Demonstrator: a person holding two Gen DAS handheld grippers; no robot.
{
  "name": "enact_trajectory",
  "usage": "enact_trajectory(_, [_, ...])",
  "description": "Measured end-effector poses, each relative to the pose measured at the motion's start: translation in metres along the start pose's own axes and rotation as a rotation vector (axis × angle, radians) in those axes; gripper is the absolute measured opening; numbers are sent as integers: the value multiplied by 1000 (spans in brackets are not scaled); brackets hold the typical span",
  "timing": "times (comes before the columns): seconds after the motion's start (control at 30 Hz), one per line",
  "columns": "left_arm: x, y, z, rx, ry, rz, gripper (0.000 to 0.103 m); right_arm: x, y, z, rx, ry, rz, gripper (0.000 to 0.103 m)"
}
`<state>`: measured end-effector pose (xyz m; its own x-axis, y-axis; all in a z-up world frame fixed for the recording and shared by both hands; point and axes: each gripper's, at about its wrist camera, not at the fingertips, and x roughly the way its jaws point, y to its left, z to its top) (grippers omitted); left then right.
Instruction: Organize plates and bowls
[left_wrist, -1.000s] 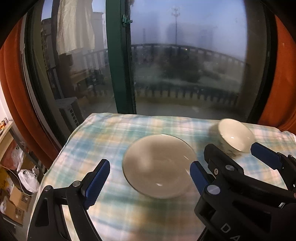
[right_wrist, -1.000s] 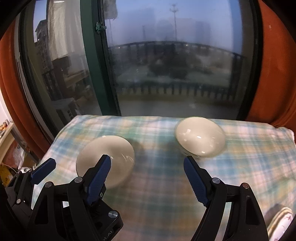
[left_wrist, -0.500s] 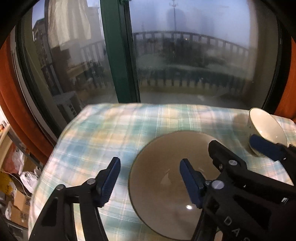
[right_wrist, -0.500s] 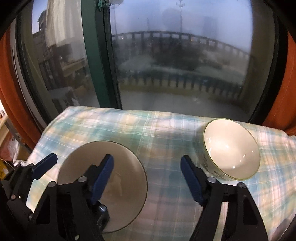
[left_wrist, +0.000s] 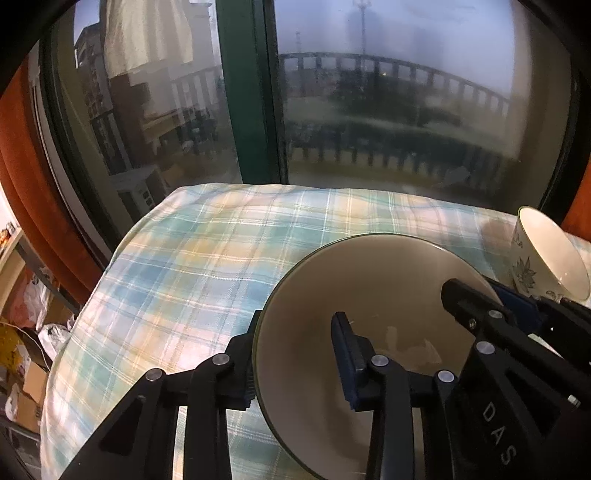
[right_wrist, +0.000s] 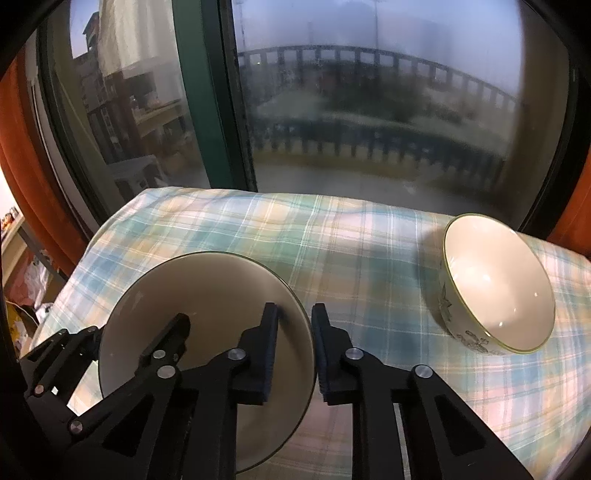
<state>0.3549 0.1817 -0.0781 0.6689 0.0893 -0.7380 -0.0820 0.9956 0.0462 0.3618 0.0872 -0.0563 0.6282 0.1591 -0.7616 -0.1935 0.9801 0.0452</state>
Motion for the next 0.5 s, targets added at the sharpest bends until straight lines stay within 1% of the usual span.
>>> enact_trajectory(0.23, [-5, -1, -2, 0, 8, -12, 35, -1, -2, -2, 0, 10, 0, 21])
enact_trajectory(0.5, [-26, -13, -9, 7, -16, -31, 35, -24, -9, -9, -3, -5, -17, 21])
